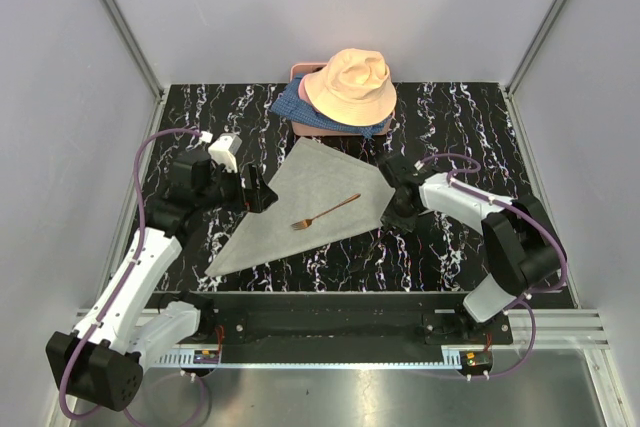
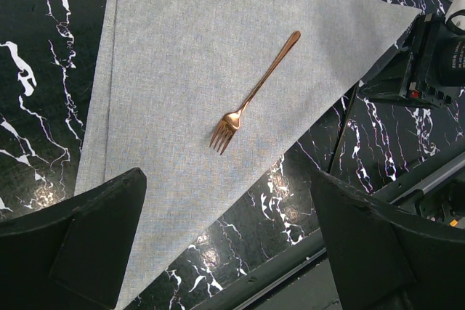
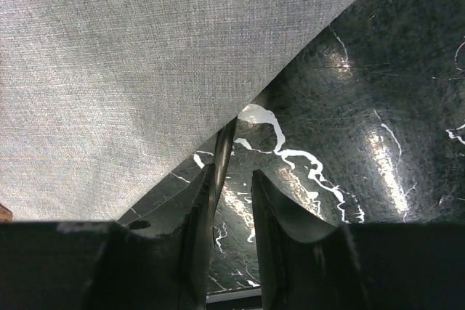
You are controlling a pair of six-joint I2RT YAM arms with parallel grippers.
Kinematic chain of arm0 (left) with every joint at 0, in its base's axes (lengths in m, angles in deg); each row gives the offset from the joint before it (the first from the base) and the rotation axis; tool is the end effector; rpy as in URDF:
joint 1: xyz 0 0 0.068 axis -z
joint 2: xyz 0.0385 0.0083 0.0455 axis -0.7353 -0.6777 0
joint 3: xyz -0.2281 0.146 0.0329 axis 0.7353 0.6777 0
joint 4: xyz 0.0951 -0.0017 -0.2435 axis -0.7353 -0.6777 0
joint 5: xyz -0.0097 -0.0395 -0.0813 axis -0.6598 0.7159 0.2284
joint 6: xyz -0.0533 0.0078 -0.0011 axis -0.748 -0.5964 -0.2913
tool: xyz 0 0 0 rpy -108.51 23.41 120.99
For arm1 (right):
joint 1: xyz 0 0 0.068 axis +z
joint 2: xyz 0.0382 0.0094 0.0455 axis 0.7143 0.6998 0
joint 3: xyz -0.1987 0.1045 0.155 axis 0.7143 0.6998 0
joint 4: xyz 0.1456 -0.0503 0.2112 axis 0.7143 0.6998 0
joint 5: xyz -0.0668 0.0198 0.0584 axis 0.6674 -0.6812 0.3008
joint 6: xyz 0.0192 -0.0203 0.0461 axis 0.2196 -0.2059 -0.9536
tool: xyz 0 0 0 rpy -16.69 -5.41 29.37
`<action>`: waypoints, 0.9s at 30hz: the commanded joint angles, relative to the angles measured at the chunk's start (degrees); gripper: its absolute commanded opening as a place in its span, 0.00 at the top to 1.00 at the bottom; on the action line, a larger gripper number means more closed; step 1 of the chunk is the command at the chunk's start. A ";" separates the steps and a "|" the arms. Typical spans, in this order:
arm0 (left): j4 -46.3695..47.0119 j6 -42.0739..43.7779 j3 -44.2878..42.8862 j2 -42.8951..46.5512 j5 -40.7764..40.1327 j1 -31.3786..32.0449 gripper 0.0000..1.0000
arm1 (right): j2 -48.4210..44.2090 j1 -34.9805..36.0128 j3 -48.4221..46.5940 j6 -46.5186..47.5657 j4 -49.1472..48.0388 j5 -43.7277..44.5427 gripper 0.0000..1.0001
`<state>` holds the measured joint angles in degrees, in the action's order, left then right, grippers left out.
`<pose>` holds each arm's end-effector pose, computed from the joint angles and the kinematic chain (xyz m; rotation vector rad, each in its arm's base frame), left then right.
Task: Fold the napkin, place the utensils inside, and roll it up
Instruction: Grab a utensil with the right arm
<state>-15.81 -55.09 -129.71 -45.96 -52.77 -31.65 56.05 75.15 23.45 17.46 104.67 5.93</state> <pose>0.1878 -0.0652 0.3014 0.1805 2.2230 -0.6935 0.2519 0.1381 0.1739 0.6947 2.8061 0.1080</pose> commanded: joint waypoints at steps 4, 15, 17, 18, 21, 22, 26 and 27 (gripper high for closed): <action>1.61 0.12 -0.05 -0.49 1.72 -0.13 0.01 | -0.43 -1.17 0.77 1.66 -1.51 2.31 0.67; 1.61 0.03 -0.05 -0.93 2.16 -0.39 0.01 | 1.77 -1.79 2.79 2.02 -7.66 0.64 0.67; 1.61 0.03 -0.13 -1.02 2.25 -0.48 0.01 | 2.21 -1.79 2.88 2.02 -8.01 0.20 0.68; 1.70 0.03 -0.13 -1.10 2.42 -0.48 0.01 | 2.65 -1.79 3.05 2.02 -8.54 -0.06 0.68; 1.61 0.03 -0.13 -1.28 2.42 -0.48 0.01 | 3.18 -1.88 3.49 2.02 -8.46 0.02 0.71; 1.61 0.03 -0.13 -1.19 2.34 -0.48 0.01 | 3.00 -1.79 3.67 1.84 -8.28 0.37 0.72; 1.70 0.03 -0.13 -1.37 2.60 -0.48 0.01 | 2.65 -1.79 5.42 0.44 -7.84 0.47 0.84; 1.61 0.03 -0.13 -1.28 2.77 -0.48 0.01 | 2.74 -1.79 6.39 -0.52 -8.01 0.12 0.87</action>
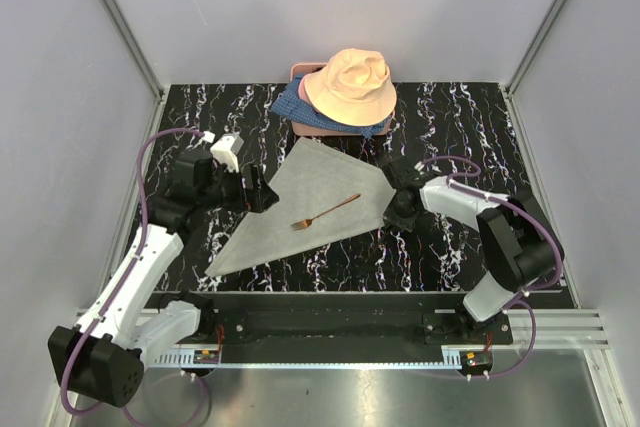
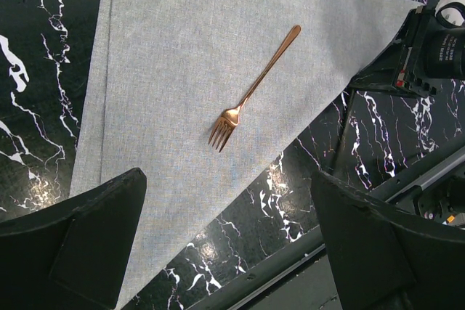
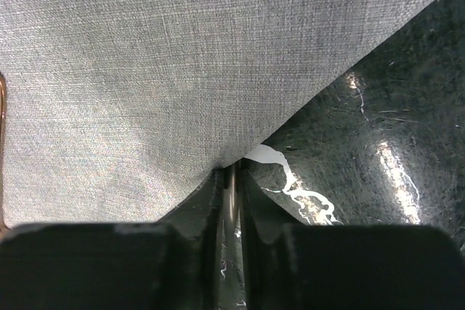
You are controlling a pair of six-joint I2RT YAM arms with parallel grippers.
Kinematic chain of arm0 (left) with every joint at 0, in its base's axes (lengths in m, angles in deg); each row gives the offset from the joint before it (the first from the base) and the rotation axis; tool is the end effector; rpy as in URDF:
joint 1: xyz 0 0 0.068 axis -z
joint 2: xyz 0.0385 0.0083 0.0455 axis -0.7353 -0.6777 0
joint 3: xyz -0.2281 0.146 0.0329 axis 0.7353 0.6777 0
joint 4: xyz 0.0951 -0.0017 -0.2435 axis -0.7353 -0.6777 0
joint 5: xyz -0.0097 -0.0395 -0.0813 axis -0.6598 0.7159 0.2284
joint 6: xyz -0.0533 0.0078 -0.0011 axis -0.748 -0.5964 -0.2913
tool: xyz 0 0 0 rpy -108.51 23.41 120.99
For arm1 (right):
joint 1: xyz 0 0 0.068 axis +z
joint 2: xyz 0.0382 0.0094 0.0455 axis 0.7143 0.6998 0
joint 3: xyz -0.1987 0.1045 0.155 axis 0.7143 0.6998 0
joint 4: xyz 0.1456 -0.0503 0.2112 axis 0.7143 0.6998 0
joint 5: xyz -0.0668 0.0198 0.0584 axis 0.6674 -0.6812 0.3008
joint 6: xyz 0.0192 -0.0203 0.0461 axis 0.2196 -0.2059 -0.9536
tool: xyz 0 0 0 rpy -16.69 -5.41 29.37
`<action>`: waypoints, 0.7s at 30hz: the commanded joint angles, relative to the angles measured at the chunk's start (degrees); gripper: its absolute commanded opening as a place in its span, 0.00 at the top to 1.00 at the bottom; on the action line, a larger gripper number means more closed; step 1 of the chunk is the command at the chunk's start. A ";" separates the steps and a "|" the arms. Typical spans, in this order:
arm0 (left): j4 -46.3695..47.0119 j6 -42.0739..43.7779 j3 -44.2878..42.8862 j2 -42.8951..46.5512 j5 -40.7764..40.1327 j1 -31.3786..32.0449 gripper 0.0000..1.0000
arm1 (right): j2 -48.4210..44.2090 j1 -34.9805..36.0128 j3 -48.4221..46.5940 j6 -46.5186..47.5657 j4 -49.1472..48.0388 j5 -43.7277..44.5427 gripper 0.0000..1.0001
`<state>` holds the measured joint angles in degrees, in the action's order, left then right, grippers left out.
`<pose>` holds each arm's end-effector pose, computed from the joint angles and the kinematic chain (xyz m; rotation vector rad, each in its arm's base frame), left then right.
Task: Fold the napkin, place the utensils inside, and roll it up
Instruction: Grab a utensil with the right arm
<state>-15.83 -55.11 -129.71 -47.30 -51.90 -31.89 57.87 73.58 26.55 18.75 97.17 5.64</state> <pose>0.1920 -0.0660 0.2973 0.1802 2.2467 -0.7064 0.2590 0.1332 0.1551 0.6961 2.7712 0.1467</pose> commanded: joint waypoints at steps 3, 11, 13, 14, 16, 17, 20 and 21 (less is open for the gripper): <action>1.63 0.05 -0.13 0.05 1.99 -0.24 0.01 | 1.10 -0.13 4.78 -2.26 -0.87 -0.74 1.00; 1.63 -0.03 -0.13 0.23 2.34 -0.24 0.01 | -8.55 0.22 5.93 -4.45 1.32 -3.03 1.00; 1.63 -0.03 -0.13 0.23 2.43 -0.24 0.01 | -9.79 0.49 5.84 -5.68 1.59 -3.73 1.00; 1.63 0.05 -0.13 0.14 2.43 -0.24 0.01 | -10.75 0.66 5.49 -5.95 1.68 -3.82 1.00; 1.63 -0.03 -0.13 0.23 2.60 -0.24 0.01 | -11.29 1.01 4.79 -6.48 1.85 -3.91 1.00; 1.63 -0.03 -0.13 0.32 2.69 -0.24 0.01 | -11.47 1.10 3.83 -6.57 1.94 -3.91 1.00; 1.72 -0.03 -0.13 0.49 2.78 -0.24 0.01 | -10.77 1.19 1.72 -6.13 2.12 -3.65 1.00; 1.63 -0.03 -0.13 0.40 2.69 -0.24 0.01 | -10.42 1.19 1.10 -5.95 2.12 -3.47 1.00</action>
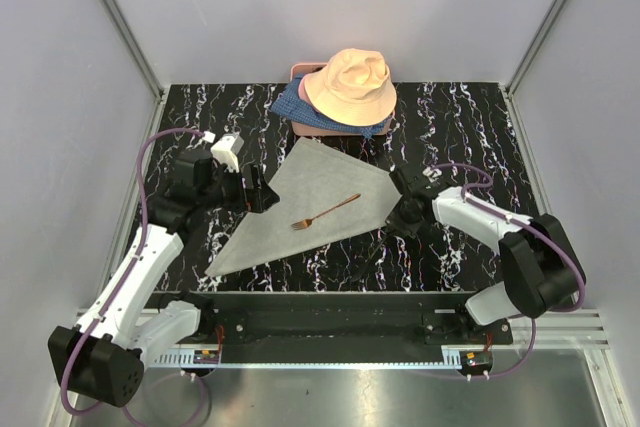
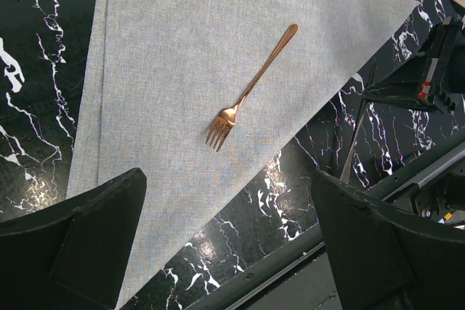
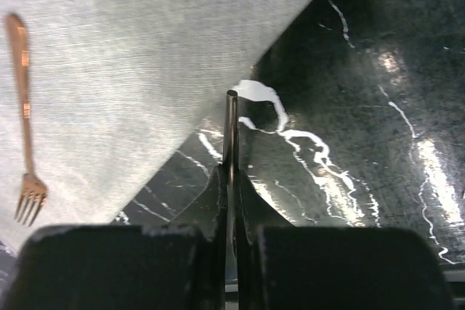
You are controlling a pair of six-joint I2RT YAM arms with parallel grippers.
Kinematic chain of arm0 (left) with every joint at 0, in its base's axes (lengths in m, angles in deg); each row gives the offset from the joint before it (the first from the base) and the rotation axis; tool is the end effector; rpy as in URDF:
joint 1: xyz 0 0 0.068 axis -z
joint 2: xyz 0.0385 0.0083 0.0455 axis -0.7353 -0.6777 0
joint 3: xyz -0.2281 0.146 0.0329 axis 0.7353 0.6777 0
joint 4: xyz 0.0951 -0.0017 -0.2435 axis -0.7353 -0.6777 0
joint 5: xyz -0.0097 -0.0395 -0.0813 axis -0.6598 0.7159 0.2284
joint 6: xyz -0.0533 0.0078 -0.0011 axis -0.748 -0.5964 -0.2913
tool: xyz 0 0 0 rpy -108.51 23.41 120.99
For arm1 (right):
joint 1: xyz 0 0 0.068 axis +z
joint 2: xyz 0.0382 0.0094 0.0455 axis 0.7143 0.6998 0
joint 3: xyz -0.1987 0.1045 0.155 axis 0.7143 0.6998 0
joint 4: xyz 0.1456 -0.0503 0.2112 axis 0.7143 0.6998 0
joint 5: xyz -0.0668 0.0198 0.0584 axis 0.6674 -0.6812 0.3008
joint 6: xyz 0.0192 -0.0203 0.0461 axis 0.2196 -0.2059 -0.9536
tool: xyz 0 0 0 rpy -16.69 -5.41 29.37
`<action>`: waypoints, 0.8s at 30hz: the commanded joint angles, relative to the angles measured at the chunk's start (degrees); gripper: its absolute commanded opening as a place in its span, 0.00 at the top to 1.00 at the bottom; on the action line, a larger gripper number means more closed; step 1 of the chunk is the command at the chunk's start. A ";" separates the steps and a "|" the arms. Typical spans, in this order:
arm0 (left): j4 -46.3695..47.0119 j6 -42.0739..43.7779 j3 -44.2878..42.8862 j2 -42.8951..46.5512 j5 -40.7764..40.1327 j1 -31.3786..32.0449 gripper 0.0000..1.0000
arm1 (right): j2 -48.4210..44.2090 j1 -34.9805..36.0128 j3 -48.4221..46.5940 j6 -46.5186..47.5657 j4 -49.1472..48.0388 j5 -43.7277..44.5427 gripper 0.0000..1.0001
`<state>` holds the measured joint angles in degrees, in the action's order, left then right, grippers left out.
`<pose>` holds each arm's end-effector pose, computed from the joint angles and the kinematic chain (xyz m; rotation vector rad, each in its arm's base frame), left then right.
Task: Fold the napkin, place the utensils inside, and roll it up
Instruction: Grab a utensil with the right arm, then place the utensil onto the napkin
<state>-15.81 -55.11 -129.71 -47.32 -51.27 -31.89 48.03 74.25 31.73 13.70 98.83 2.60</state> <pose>0.1919 -0.0664 0.2973 0.1866 2.2463 -0.7186 0.2293 0.1230 0.1744 0.7923 2.7410 0.2741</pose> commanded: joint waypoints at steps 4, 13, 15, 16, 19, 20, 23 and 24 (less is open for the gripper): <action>1.61 -0.03 -0.13 0.69 1.79 -0.24 0.01 | 1.88 0.69 -7.24 0.24 -0.24 0.36 1.00; 1.61 0.05 -0.05 0.87 1.44 -0.24 0.01 | 7.85 1.57 -12.34 -2.13 -6.21 -2.71 1.00; 1.61 0.05 -0.05 0.95 1.36 -0.24 0.01 | 8.82 2.18 -12.61 -3.80 -8.49 -3.16 1.00; 1.61 0.05 -0.05 1.13 1.35 -0.24 0.01 | 9.61 2.53 -12.78 -5.11 -9.20 -3.16 1.00; 1.61 0.05 -0.05 1.22 1.27 -0.24 0.01 | 10.49 3.33 -12.35 -8.27 -12.80 -4.82 1.00; 1.61 0.05 0.04 1.39 1.27 -0.24 0.01 | 10.50 3.50 -12.17 -8.98 -13.60 -4.91 1.00; 1.61 0.14 0.04 1.48 1.00 -0.24 0.01 | 10.85 3.94 -11.47 -11.70 -16.23 -5.27 1.00; 1.61 0.05 0.04 1.57 1.09 -0.24 0.01 | 10.76 4.12 -10.95 -12.41 -17.46 -5.35 1.00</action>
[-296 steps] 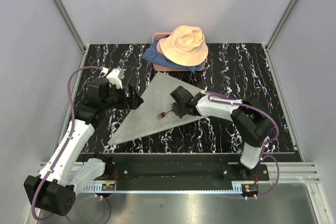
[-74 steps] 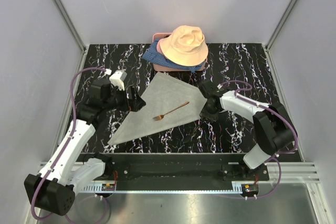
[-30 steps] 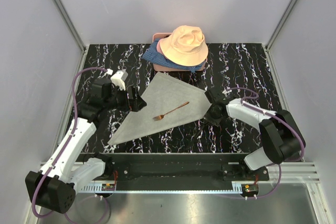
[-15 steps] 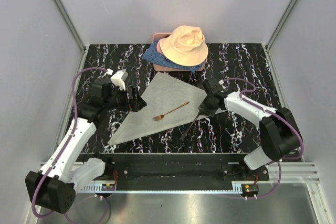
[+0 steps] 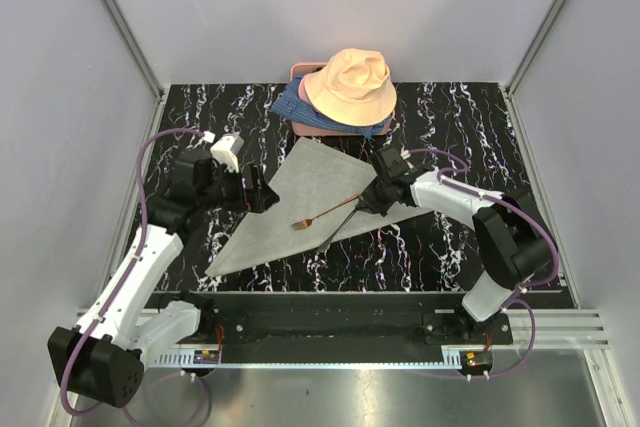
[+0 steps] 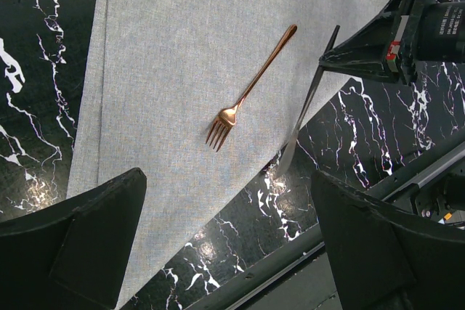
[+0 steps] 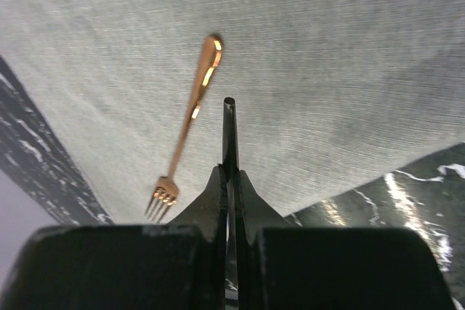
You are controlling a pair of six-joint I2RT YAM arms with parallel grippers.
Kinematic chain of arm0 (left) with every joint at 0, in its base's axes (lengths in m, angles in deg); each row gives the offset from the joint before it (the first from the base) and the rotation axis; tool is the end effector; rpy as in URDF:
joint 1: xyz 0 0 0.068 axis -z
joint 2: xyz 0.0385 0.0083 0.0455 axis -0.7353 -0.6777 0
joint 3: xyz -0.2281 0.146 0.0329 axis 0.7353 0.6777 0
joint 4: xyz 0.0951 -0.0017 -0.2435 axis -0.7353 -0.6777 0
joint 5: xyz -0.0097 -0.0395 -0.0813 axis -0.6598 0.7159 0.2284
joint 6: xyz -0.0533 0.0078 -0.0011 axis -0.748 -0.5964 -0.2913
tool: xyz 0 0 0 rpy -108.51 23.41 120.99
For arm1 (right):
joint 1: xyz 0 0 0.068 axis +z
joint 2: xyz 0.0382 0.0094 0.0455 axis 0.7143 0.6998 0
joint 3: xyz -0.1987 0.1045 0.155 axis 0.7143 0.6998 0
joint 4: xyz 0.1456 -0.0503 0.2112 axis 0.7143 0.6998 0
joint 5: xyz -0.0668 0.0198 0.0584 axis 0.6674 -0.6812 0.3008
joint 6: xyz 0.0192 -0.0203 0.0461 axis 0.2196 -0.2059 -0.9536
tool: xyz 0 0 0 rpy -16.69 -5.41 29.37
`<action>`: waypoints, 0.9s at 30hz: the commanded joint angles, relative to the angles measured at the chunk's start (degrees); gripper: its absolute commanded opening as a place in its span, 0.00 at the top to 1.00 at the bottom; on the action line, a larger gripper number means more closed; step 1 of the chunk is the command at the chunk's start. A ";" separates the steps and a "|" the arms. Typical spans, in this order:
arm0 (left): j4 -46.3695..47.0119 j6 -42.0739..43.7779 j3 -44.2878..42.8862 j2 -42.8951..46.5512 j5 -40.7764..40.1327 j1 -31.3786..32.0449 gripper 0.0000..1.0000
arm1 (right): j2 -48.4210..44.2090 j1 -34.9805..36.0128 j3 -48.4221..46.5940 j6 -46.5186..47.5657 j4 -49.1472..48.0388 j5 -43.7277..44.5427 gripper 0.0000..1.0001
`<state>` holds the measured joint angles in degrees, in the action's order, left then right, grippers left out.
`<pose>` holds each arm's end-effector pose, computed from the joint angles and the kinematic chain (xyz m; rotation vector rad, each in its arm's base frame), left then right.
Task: Fold the napkin, place the utensils inside, and roll it up
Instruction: Place the utensil onto the napkin
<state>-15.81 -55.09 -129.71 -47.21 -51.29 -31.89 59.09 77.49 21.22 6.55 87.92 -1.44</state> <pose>0.1915 -0.0663 0.2976 0.1871 2.2443 -0.7181 0.2784 0.1738 0.1806 0.8412 2.6350 0.5621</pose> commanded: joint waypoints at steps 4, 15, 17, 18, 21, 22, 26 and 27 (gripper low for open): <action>1.61 0.12 0.04 1.81 0.94 -0.24 0.01 | 0.23 1.32 0.01 -7.99 -8.41 -2.02 1.00; 1.61 0.21 0.04 2.51 0.59 -0.06 0.01 | 0.14 4.40 3.26 -14.67 -11.75 0.45 1.00; 1.70 0.21 0.13 2.60 0.41 0.03 0.01 | -0.30 5.27 4.14 -16.24 -11.66 2.01 1.00; 1.61 0.21 0.13 2.69 0.41 0.03 0.01 | -0.47 5.36 4.49 -16.69 -11.66 2.81 1.00; 1.61 0.21 0.13 2.78 0.32 0.20 0.01 | -0.83 5.98 5.99 -18.62 -11.66 3.96 1.00; 1.52 0.21 0.04 2.86 0.41 0.20 0.01 | -0.83 6.15 6.25 -19.06 -11.75 4.14 1.00; 1.52 0.21 0.04 2.87 0.23 0.29 0.01 | -0.91 7.47 7.13 -22.13 -11.93 5.63 1.00; 1.52 0.21 0.04 2.95 0.23 0.29 0.01 | -1.00 7.82 7.22 -22.58 -11.84 6.59 1.00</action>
<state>-15.81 -55.09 -129.71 -45.63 -51.33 -31.87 59.57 83.80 28.15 -11.72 77.54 1.34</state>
